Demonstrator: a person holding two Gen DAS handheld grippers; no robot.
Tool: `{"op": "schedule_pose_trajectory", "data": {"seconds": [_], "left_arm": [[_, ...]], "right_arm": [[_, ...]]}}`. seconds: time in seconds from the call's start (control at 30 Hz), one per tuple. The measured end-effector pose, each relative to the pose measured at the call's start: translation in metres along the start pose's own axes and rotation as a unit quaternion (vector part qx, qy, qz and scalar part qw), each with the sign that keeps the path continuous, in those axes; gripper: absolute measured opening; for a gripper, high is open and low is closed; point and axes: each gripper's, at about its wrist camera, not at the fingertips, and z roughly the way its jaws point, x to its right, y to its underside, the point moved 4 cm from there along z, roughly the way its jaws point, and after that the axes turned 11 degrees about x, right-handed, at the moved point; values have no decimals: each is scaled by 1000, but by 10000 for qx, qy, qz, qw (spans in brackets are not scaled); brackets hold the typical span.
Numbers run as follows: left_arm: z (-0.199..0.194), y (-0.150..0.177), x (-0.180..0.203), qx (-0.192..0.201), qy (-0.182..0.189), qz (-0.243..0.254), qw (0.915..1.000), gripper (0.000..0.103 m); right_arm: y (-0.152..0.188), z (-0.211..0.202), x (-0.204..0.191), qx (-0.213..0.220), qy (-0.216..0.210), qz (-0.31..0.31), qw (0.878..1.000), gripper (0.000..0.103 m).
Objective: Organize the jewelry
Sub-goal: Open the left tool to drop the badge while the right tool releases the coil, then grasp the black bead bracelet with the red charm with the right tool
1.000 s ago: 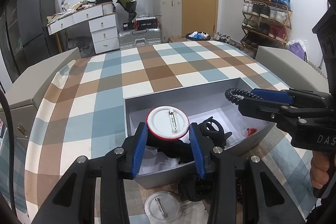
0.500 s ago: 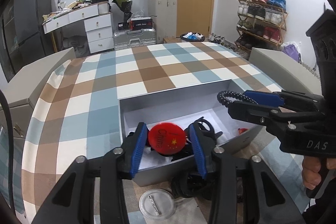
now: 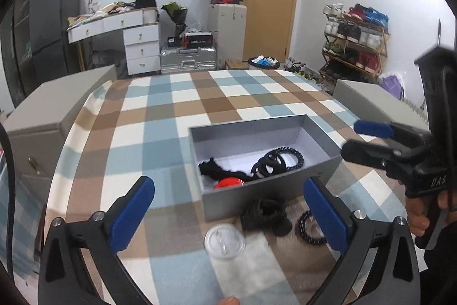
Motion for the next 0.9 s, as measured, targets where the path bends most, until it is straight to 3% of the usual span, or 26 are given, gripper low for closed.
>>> {"op": "schedule_pose_trajectory", "data": {"seconds": [0.4, 0.47, 0.73, 0.9], "left_arm": [[2, 33, -3, -207, -189, -25, 9996, 102], [4, 37, -2, -256, -208, -43, 9994, 102], [6, 46, 5, -381, -211, 168, 9989, 102], [7, 50, 6, -486, -188, 266, 9983, 102]], "right_arm": [[60, 0, -8, -697, 72, -266, 9972, 99], [67, 3, -11, -805, 46, -294, 9963, 92], [77, 10, -25, -949, -24, -613, 9936, 41], [77, 13, -31, -977, -70, -748, 9924, 37]]}}
